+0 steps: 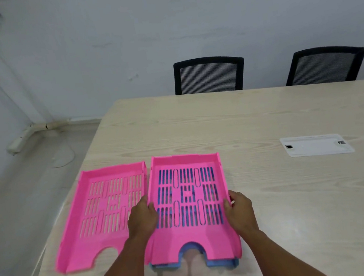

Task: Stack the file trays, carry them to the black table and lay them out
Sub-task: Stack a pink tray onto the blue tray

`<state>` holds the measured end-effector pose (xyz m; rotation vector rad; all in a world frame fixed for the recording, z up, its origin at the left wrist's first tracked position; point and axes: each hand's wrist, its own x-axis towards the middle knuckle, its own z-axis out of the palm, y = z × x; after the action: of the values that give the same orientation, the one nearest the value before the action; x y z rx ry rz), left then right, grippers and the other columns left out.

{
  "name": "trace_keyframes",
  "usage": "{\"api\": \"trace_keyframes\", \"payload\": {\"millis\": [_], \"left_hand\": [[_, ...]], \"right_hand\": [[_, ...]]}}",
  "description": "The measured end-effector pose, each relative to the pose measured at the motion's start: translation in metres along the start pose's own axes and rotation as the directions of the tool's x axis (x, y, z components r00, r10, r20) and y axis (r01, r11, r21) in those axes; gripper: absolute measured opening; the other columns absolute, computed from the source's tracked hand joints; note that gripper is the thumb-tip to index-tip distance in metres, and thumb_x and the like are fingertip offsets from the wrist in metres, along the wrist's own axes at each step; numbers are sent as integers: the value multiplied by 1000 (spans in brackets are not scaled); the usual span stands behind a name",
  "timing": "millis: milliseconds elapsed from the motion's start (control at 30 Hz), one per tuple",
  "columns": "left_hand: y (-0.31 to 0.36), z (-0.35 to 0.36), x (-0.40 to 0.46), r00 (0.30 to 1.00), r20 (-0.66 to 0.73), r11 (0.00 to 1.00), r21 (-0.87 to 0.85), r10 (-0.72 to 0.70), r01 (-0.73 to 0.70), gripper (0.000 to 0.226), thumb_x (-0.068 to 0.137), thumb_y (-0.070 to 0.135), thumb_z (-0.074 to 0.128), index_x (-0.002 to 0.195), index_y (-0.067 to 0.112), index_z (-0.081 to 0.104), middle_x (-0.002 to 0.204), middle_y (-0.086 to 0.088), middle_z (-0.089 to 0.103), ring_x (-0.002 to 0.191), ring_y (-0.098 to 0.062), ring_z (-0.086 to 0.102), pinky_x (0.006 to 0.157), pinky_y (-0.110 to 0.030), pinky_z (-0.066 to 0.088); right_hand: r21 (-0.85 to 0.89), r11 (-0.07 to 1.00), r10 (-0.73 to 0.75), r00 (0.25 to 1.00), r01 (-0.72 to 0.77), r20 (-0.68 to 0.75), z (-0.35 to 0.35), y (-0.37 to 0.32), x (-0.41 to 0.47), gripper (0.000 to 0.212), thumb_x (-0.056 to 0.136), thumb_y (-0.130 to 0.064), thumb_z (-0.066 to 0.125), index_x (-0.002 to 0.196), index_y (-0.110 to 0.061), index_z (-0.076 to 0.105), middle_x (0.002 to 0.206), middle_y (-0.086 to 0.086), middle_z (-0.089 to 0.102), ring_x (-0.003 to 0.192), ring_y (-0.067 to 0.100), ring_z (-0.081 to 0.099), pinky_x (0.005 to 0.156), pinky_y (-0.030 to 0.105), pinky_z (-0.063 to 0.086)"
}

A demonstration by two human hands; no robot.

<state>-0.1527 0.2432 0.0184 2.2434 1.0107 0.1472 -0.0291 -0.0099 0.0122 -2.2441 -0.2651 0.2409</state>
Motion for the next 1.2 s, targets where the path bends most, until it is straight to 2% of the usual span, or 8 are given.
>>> {"api": "trace_keyframes", "payload": {"millis": [67, 400, 733, 867, 1000, 1067, 1133, 1200], "left_hand": [[-1, 1, 1, 1000, 3, 1000, 0, -7, 7, 39, 102, 21, 44, 139, 9, 53, 106, -17, 74, 90, -37, 72, 83, -49, 61], [3, 4, -4, 998, 61, 998, -61, 31, -27, 38, 103, 17, 44, 139, 10, 54, 78, -7, 74, 58, -21, 71, 57, -37, 63], [-1, -3, -2, 998, 63, 998, -56, 1, 2, 24, 105, 19, 42, 120, 8, 58, 77, -5, 68, 62, -22, 68, 69, -48, 64], [0, -1, -8, 998, 54, 994, -98, -35, 41, 30, 106, 22, 40, 128, 7, 55, 76, -5, 67, 55, -19, 62, 61, -40, 61], [5, -3, -12, 996, 86, 985, -165, -28, 42, 30, 107, 23, 38, 126, 7, 54, 76, -2, 64, 53, -13, 59, 49, -25, 46], [7, -4, -13, 993, 114, 979, -196, -38, 60, 34, 107, 28, 39, 130, 7, 52, 81, 0, 65, 60, -13, 64, 51, -25, 47], [10, -7, -15, 990, 138, 975, -212, -43, 72, 41, 107, 32, 38, 138, 6, 47, 90, 0, 67, 70, -12, 64, 60, -24, 48], [13, -9, -19, 985, 163, 979, -187, -49, 80, 48, 107, 34, 36, 145, 3, 40, 114, -14, 68, 85, -21, 66, 77, -25, 45]], "right_hand": [[0, 1000, 6, 1000, -6, -10, 2, -1, 0, 22, 98, -15, 50, 102, -13, 72, 92, 4, 66, 83, 17, 65, 79, 38, 59], [-27, 999, 18, 997, -20, -73, -3, 4, -5, 20, 98, -16, 49, 93, -12, 68, 87, 4, 64, 79, 16, 62, 73, 35, 57], [-6, 999, 40, 997, -40, -71, 9, -4, -9, 20, 99, -16, 49, 105, -11, 67, 95, 5, 61, 87, 19, 61, 81, 35, 56], [9, 998, 60, 997, -59, -50, 8, -3, -11, 23, 100, -19, 49, 113, -13, 67, 98, 4, 62, 90, 18, 62, 81, 33, 55], [42, 995, 87, 996, -86, -17, 7, -6, -12, 25, 100, -22, 50, 119, -15, 64, 102, 4, 61, 96, 19, 62, 83, 31, 52], [53, 990, 128, 991, -131, 47, 8, -5, -13, 31, 99, -32, 51, 125, -17, 61, 110, 5, 60, 104, 21, 61, 90, 37, 54], [73, 976, 195, 976, -203, 101, 10, 1, -14, 52, 94, -52, 51, 135, -19, 56, 122, 5, 61, 112, 23, 62, 96, 46, 55], [118, 961, 236, 963, -251, 129, 14, 7, -13, 61, 92, -61, 46, 134, -18, 55, 124, 5, 64, 112, 24, 64, 95, 47, 56]]}}
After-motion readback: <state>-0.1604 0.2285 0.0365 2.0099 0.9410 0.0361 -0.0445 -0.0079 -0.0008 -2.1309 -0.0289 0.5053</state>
